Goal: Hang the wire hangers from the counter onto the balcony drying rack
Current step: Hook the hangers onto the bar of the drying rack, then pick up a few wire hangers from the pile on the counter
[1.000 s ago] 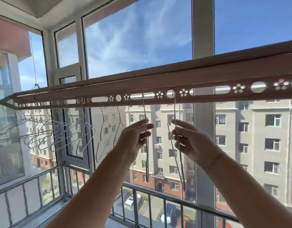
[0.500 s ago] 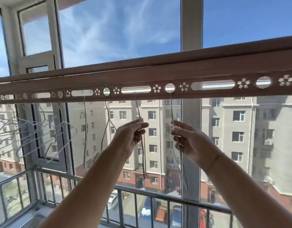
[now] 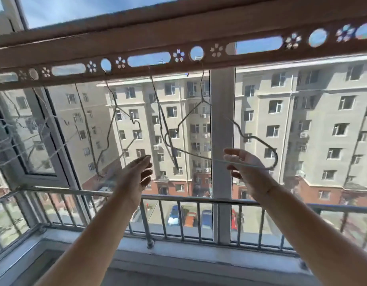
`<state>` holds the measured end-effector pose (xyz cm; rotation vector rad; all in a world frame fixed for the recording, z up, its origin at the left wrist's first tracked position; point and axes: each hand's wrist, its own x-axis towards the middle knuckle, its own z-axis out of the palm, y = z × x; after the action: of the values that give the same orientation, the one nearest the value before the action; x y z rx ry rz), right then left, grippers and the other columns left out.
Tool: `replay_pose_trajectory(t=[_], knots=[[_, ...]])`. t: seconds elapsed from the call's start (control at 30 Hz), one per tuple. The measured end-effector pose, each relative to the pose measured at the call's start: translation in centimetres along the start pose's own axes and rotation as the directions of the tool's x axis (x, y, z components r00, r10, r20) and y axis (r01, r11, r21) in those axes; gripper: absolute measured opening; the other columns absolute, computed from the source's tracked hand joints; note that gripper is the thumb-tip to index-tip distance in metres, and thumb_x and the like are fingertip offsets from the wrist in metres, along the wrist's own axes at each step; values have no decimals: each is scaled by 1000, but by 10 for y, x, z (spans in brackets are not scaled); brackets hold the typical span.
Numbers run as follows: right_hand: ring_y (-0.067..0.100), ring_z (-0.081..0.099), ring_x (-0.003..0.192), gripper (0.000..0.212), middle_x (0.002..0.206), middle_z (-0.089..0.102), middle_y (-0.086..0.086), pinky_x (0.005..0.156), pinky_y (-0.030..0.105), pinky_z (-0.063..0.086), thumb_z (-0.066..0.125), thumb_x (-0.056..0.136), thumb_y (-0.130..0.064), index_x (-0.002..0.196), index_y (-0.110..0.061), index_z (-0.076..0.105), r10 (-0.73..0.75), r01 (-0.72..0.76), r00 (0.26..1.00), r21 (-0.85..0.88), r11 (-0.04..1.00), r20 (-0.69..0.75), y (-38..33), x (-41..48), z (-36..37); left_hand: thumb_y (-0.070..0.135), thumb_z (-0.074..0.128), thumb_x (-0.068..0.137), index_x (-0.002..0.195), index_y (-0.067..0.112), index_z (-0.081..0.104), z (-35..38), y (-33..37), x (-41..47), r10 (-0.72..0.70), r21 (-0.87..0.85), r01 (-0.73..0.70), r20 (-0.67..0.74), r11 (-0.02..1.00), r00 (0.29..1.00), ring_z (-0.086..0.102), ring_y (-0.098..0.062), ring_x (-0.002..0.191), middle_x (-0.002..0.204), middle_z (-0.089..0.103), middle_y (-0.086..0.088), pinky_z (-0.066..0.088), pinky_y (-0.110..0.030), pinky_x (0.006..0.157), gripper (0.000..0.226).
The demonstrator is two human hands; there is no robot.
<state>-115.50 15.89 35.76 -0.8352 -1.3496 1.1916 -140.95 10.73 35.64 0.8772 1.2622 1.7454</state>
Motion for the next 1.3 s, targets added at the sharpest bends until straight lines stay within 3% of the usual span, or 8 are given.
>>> replay_pose_trajectory(t=[0.13, 0.27, 0.37, 0.47, 0.7, 0.87, 1.07, 1.3], knots=[[16, 56, 84, 32, 98, 62, 7, 67, 18, 45, 61, 87, -15, 119, -10, 57, 21, -29, 998, -151, 988, -53, 42, -31, -31, 18, 58, 90, 103, 16, 64, 10, -58, -22, -68, 155, 43, 158, 987, 985, 59, -15, 82, 90, 66, -2, 44, -28, 71, 14], [23, 57, 100, 40, 115, 59, 19, 75, 17, 46, 64, 85, -14, 123, -8, 55, 74, -101, 986, -189, 977, -146, 67, -69, -72, 25, 61, 89, 116, 21, 60, 46, -110, -53, -134, 347, -14, 398, 938, 908, 61, -14, 102, 108, 68, 2, 46, -31, 85, 27], [17, 55, 101, 41, 117, 58, 13, 68, 5, 45, 64, 86, -16, 125, -10, 54, 103, -158, 966, -229, 960, -236, 77, -101, -111, 24, 64, 87, 121, 21, 56, 82, -141, -84, -169, 405, -85, 551, 910, 818, 60, -2, 100, 112, 66, 5, 49, -14, 74, 34], [21, 53, 113, 45, 121, 56, 10, 79, 18, 44, 66, 85, -21, 127, -13, 54, 127, -222, 933, -259, 940, -336, 84, -133, -160, 17, 67, 85, 119, 18, 56, 122, -169, -115, -208, 402, -98, 651, 911, 730, 63, -7, 99, 110, 65, 1, 50, -10, 72, 36], [19, 46, 117, 56, 134, 47, 12, 93, 29, 41, 70, 81, -23, 132, -16, 47, 141, -328, 809, -238, 914, -571, 84, -208, -281, 12, 70, 82, 127, 8, 53, 231, -218, -184, -252, 415, -167, 776, 894, 578, 59, -15, 105, 118, 63, -6, 50, -10, 80, 49], [26, 35, 134, 69, 146, 34, 16, 102, 33, 35, 68, 82, -18, 141, -13, 34, 171, -405, 708, -196, 893, -686, 74, -273, -376, 20, 72, 80, 123, 23, 54, 317, -251, -247, -309, 426, -169, 829, 889, 467, 56, -16, 115, 121, 62, 1, 45, -35, 102, 47], [25, 32, 137, 76, 149, 29, 16, 103, 31, 32, 68, 82, -23, 145, -14, 25, 185, -493, 595, -173, 852, -783, 60, -350, -497, 18, 71, 82, 121, 24, 53, 426, -290, -329, -338, 416, -143, 861, 898, 379, 54, -15, 117, 123, 60, 1, 44, -34, 101, 44], [24, 41, 130, 66, 141, 39, 16, 104, 35, 36, 68, 82, -20, 139, -10, 35, 149, -515, 421, -100, 852, -895, 36, -426, -615, 16, 69, 83, 122, 21, 54, 535, -332, -420, -371, 411, -135, 895, 902, 248, 55, -13, 113, 120, 60, 3, 43, -26, 95, 42]])
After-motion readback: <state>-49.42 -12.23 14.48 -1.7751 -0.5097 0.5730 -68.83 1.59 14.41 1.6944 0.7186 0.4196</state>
